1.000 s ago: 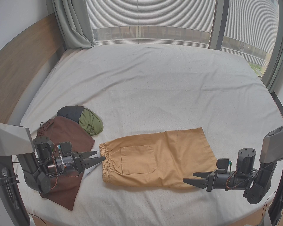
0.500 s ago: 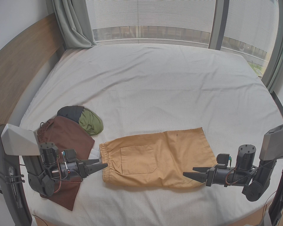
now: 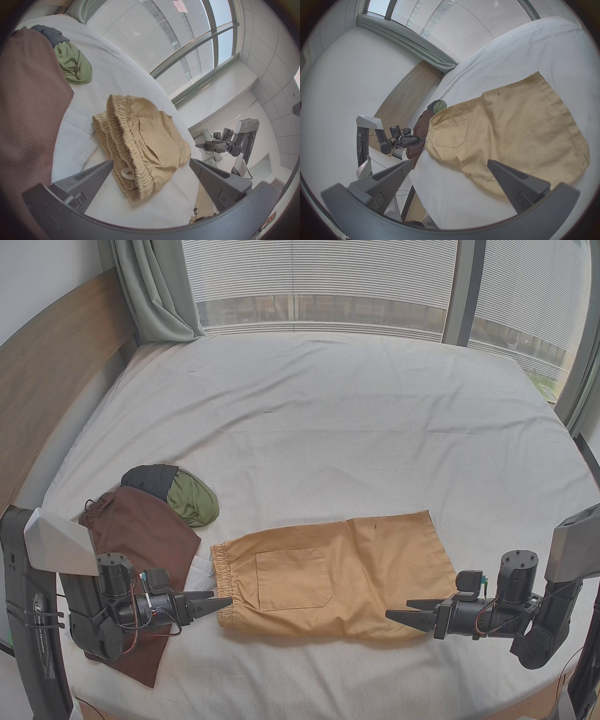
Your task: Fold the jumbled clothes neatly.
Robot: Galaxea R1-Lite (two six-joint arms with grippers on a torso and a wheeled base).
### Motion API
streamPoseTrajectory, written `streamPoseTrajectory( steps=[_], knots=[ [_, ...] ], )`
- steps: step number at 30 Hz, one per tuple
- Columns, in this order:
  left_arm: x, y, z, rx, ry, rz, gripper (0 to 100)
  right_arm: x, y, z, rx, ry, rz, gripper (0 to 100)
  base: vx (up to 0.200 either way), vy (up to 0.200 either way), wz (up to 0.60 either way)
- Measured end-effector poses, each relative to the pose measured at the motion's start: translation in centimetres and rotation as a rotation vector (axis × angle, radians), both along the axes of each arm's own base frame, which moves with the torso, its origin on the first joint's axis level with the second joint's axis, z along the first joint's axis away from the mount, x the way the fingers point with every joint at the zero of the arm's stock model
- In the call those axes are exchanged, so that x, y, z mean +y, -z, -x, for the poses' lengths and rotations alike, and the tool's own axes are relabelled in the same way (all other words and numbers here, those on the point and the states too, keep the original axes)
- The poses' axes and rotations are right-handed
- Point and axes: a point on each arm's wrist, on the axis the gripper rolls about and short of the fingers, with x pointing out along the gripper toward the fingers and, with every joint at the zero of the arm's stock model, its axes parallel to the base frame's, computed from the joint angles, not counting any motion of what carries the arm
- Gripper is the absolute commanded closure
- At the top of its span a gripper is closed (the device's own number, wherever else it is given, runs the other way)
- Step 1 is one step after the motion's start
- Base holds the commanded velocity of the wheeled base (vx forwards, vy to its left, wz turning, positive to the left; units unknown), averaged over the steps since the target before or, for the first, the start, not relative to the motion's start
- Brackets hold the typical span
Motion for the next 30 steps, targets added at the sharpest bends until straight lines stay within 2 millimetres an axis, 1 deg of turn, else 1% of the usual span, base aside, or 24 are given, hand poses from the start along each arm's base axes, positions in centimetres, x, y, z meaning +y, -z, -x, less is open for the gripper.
streamPoseTrajectory(
  steps=[14, 24, 30],
  knots=[
    [-0.2, 2.0, -0.8, 0.045, -0.009, 0.001, 0, 0.1, 0.1, 0.0, 0.003, -0.004, 0.001, 0, 0.0, 0.0, 0.0],
    [-0.7, 2.6, -0.9, 0.117, -0.016, 0.038, 0, 0.1, 0.1, 0.0, 0.002, -0.006, 0.002, 0, 0.0, 0.0, 0.0],
    [-1.2, 2.5, -1.1, 0.241, -0.047, 0.121, 0, 0.1, 0.1, 0.0, 0.002, -0.006, 0.002, 0, 0.0, 0.0, 0.0]
  ],
)
